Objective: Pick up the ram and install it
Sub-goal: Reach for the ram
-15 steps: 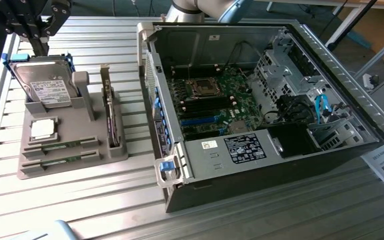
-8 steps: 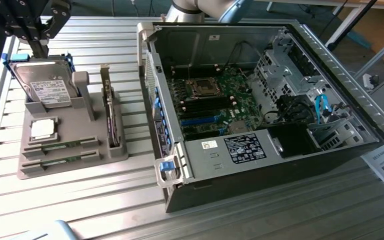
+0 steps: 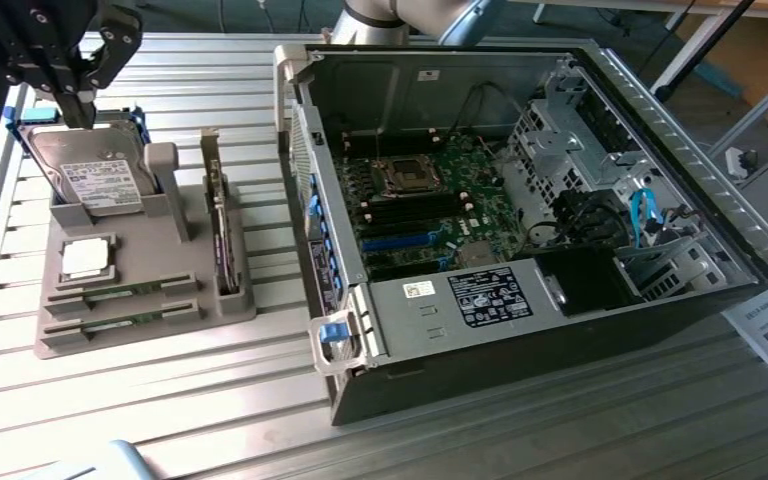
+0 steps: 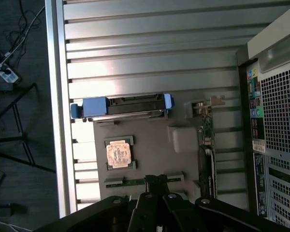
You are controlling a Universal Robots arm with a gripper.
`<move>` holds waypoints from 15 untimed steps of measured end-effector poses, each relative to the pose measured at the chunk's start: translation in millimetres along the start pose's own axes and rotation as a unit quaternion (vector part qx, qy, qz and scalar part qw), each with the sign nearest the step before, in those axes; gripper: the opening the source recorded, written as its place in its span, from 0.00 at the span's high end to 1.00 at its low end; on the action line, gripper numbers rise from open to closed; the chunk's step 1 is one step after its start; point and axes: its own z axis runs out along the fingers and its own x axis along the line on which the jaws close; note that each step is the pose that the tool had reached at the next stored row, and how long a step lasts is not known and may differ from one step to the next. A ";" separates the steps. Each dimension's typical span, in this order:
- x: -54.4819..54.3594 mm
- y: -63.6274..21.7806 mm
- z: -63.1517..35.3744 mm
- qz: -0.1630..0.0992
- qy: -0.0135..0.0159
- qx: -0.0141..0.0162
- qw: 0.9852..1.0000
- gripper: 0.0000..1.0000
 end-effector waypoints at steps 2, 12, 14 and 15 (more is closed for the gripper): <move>-0.1 -1.5 0.0 0.000 0.000 0.000 1.000 0.90; -0.6 -7.4 -0.3 0.000 0.000 0.001 1.000 0.90; -0.5 -7.4 -0.3 0.000 0.000 0.001 1.000 0.90; -0.6 -7.5 -0.3 0.000 0.000 0.000 1.000 0.90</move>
